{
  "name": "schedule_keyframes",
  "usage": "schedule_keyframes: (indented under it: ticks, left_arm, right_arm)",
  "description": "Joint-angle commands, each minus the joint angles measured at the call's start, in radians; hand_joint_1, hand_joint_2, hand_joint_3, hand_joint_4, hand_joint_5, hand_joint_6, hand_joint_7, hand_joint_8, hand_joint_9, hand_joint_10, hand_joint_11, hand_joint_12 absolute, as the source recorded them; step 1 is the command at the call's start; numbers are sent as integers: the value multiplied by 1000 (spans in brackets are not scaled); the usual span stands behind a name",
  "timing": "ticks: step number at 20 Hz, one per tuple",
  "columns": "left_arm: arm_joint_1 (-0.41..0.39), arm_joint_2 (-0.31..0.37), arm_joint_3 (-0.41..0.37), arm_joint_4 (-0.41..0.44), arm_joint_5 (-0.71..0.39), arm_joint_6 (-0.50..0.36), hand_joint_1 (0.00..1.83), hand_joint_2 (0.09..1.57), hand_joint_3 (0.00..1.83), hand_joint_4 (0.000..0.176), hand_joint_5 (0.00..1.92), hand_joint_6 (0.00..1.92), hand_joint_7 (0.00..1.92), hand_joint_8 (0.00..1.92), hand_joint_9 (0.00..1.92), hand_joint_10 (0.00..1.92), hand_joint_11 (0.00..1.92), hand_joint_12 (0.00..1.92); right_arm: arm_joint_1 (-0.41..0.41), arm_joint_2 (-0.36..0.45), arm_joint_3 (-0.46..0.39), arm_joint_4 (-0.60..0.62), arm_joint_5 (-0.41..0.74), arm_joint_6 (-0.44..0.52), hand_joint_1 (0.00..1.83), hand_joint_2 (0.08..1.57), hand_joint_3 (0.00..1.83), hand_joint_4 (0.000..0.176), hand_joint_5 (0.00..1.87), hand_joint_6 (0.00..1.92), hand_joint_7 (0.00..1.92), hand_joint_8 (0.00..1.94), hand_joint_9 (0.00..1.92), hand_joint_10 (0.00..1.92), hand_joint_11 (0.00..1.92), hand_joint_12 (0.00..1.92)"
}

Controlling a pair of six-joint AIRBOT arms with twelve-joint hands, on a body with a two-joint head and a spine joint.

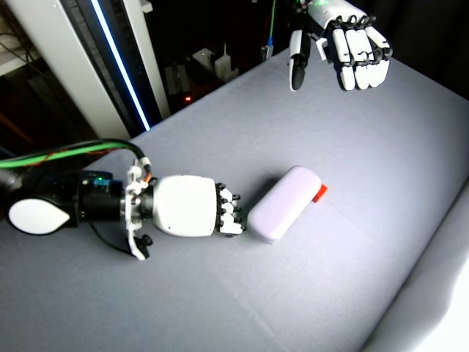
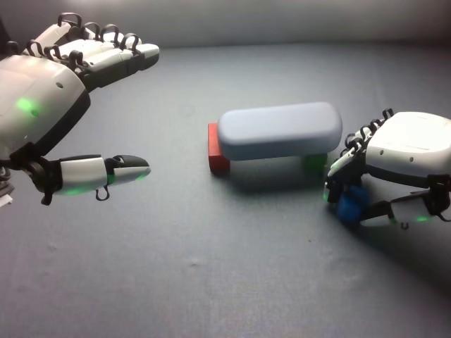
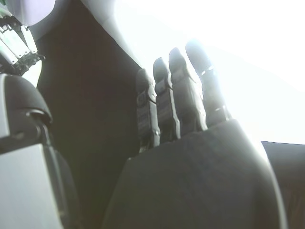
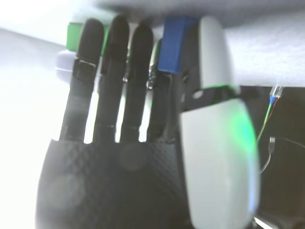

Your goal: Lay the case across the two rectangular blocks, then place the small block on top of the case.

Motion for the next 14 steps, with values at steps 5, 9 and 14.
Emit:
schedule_keyframes:
  ticks: [5,9,14]
  left_arm:
    - [-6,-7,4,10,-120,-6,956,936,1,28,417,2,365,0,350,2,0,916]
    - [-2,-7,3,9,-124,-11,989,938,0,20,429,4,384,4,382,10,0,1001]
    - [3,-8,2,6,-125,-14,923,947,2,20,418,0,382,0,395,5,0,1072]
  right_arm:
    - [4,1,2,16,64,8,1270,1097,0,0,972,830,1074,1080,987,1248,867,1613]
    - [4,25,-18,50,136,21,1266,1054,0,0,1040,809,1192,790,1028,1000,794,1493]
    - [35,71,-37,127,283,22,1250,1083,1,0,1006,843,1091,977,930,1007,678,1508]
